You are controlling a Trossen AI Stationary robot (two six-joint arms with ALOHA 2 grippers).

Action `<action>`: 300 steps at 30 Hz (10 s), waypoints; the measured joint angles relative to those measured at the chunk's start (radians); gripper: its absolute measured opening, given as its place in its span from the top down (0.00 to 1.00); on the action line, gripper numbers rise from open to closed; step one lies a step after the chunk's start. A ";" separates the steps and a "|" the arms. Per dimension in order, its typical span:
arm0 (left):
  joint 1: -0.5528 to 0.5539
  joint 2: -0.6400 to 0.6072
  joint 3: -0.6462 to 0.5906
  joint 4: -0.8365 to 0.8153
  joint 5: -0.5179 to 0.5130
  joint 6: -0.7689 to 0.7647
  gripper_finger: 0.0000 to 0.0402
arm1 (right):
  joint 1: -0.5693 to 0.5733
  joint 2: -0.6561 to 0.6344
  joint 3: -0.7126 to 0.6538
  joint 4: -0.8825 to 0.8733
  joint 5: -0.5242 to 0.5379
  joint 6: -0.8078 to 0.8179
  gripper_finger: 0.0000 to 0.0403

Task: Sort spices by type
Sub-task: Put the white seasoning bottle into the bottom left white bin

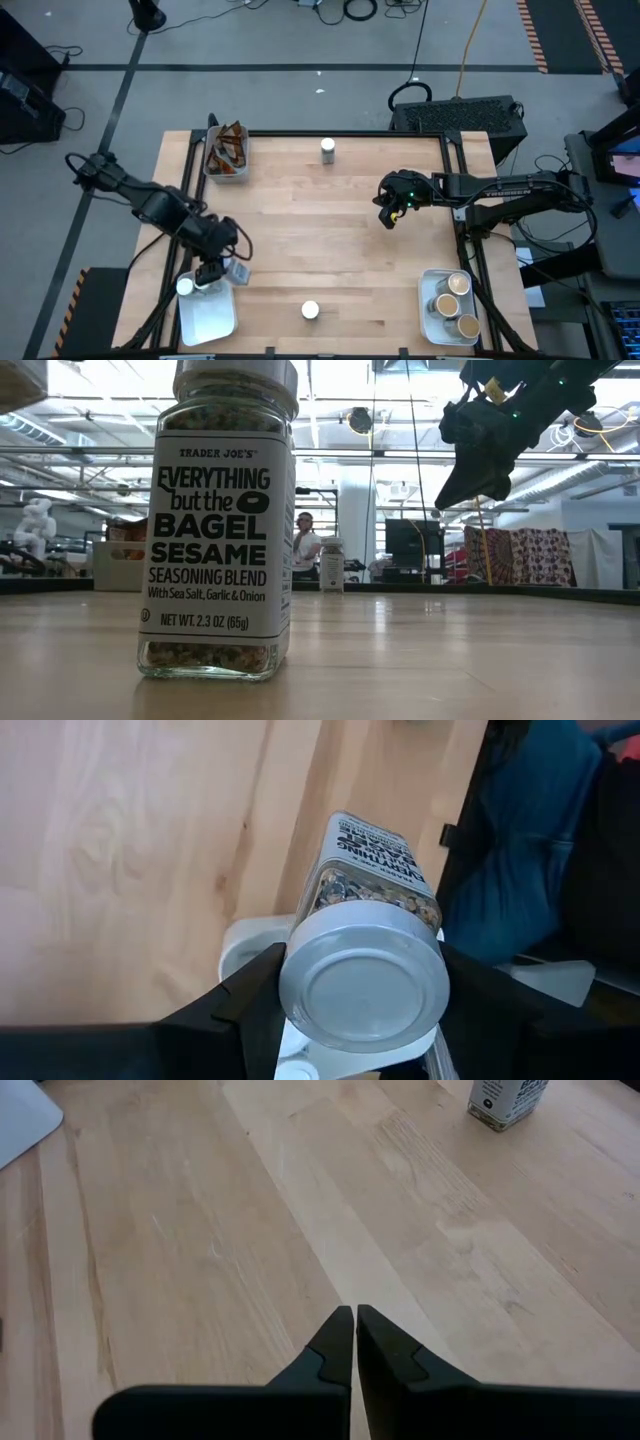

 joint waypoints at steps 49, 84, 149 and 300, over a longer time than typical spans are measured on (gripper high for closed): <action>-0.408 0.147 0.000 0.016 0.103 -0.575 0.47 | 0.000 0.000 0.000 0.003 0.003 -0.005 1.00; -0.487 0.182 -0.125 0.027 0.132 -0.809 0.47 | 0.000 0.000 0.000 0.002 0.003 -0.005 1.00; -0.432 0.371 -0.111 -0.013 0.326 -0.609 0.26 | 0.000 0.000 0.000 -0.003 0.003 -0.008 1.00; 0.815 0.484 0.233 0.643 -0.230 1.009 0.26 | -0.022 0.000 -0.040 0.433 0.199 -0.419 1.00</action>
